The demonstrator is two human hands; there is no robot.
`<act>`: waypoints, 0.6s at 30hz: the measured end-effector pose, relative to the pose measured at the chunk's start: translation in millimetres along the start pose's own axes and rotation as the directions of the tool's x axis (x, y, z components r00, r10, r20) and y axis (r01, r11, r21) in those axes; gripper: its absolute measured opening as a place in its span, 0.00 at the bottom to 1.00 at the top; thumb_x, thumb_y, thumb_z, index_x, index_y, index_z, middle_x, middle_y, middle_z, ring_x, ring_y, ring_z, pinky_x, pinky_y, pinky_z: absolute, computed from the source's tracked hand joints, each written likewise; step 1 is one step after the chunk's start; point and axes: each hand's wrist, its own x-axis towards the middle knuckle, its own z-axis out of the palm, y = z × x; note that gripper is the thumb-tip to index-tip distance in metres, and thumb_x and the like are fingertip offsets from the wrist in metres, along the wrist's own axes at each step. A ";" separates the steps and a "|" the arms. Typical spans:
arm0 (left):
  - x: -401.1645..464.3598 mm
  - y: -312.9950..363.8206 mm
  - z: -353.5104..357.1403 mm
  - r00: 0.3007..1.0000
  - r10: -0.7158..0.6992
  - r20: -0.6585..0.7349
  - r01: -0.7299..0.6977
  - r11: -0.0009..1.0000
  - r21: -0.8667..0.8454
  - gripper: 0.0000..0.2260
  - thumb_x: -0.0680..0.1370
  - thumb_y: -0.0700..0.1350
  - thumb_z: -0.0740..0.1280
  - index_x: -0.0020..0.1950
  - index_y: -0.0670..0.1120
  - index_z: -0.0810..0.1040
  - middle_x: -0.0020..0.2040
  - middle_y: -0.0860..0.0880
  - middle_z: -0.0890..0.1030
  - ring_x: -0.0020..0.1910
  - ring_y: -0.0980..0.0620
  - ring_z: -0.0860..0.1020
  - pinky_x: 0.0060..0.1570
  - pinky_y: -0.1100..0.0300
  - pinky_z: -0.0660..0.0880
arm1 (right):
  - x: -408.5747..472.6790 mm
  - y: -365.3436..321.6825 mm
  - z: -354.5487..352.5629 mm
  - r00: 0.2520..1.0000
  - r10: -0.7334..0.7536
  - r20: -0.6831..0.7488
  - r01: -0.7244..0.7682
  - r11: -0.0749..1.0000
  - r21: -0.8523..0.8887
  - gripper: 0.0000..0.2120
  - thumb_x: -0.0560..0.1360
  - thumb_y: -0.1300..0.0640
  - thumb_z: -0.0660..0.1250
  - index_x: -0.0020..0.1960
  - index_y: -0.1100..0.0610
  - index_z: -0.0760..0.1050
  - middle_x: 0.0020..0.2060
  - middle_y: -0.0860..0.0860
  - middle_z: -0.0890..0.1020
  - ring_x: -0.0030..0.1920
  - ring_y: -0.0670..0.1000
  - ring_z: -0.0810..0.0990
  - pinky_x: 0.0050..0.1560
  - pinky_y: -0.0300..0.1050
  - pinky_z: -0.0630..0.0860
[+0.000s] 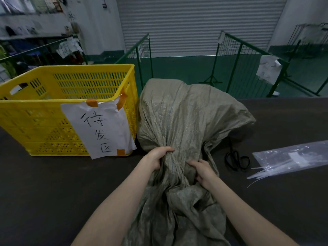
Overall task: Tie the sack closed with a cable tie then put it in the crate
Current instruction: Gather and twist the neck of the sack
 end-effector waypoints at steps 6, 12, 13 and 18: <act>1.1 0.1 9.1 0.998 -0.005 0.059 0.009 0.998 -0.063 0.14 0.79 0.46 0.64 0.60 0.39 0.77 0.51 0.41 0.82 0.48 0.44 0.80 0.50 0.51 0.76 | -33.1 -23.0 7.0 0.974 -0.208 0.092 0.204 0.978 0.048 0.07 0.74 0.67 0.66 0.49 0.60 0.80 0.45 0.56 0.85 0.48 0.56 0.83 0.57 0.54 0.77; 10.1 -0.3 21.3 0.987 -0.004 0.158 0.006 1.000 -0.016 0.29 0.70 0.65 0.68 0.62 0.45 0.79 0.58 0.41 0.82 0.58 0.44 0.79 0.62 0.48 0.73 | -47.8 -25.0 12.6 0.926 -0.350 0.145 0.360 0.932 -0.045 0.11 0.76 0.63 0.65 0.57 0.57 0.78 0.51 0.54 0.85 0.53 0.53 0.83 0.59 0.52 0.77; 10.9 0.3 22.9 0.985 -0.002 0.172 0.005 1.000 -0.016 0.29 0.71 0.66 0.66 0.60 0.45 0.80 0.56 0.42 0.83 0.57 0.45 0.80 0.61 0.49 0.74 | -49.7 -23.1 13.5 0.911 -0.381 0.160 0.399 0.911 -0.101 0.12 0.76 0.63 0.64 0.58 0.57 0.78 0.52 0.53 0.84 0.54 0.52 0.83 0.60 0.51 0.76; 11.3 1.9 29.1 0.976 0.067 0.207 -0.064 0.998 -0.019 0.19 0.74 0.60 0.66 0.49 0.44 0.83 0.43 0.45 0.86 0.44 0.49 0.83 0.47 0.56 0.79 | -50.9 -12.5 17.8 0.856 -0.458 0.242 0.518 0.751 -0.410 0.15 0.74 0.63 0.63 0.60 0.56 0.76 0.54 0.50 0.82 0.58 0.49 0.78 0.63 0.47 0.73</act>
